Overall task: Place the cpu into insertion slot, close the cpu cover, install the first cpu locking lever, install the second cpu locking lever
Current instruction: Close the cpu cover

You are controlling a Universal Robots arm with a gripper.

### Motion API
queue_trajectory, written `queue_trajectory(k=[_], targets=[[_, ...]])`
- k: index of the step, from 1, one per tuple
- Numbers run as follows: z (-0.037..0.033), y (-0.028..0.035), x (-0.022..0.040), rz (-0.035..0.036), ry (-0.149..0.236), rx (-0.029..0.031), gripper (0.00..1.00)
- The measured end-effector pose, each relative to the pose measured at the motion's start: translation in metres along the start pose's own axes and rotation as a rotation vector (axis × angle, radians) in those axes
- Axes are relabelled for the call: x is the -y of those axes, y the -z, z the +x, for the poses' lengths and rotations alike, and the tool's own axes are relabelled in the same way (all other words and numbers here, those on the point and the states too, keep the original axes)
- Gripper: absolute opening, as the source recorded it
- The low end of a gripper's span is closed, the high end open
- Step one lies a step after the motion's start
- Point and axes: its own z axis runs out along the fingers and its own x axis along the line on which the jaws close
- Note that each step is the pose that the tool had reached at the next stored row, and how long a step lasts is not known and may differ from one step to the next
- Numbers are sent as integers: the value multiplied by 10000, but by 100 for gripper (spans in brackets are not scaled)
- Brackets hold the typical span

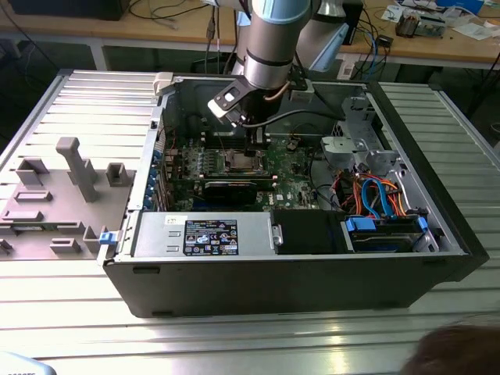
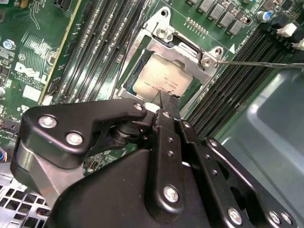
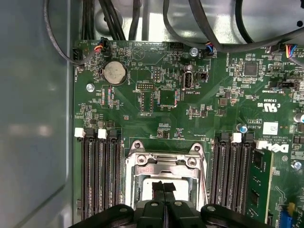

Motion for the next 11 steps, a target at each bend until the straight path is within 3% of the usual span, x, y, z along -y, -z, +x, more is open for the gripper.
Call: queue_trajectory(k=[5, 11], targets=[[-1, -55, 2, 0, -4, 0, 11], [5, -88, 155, -16, 1, 0, 11]])
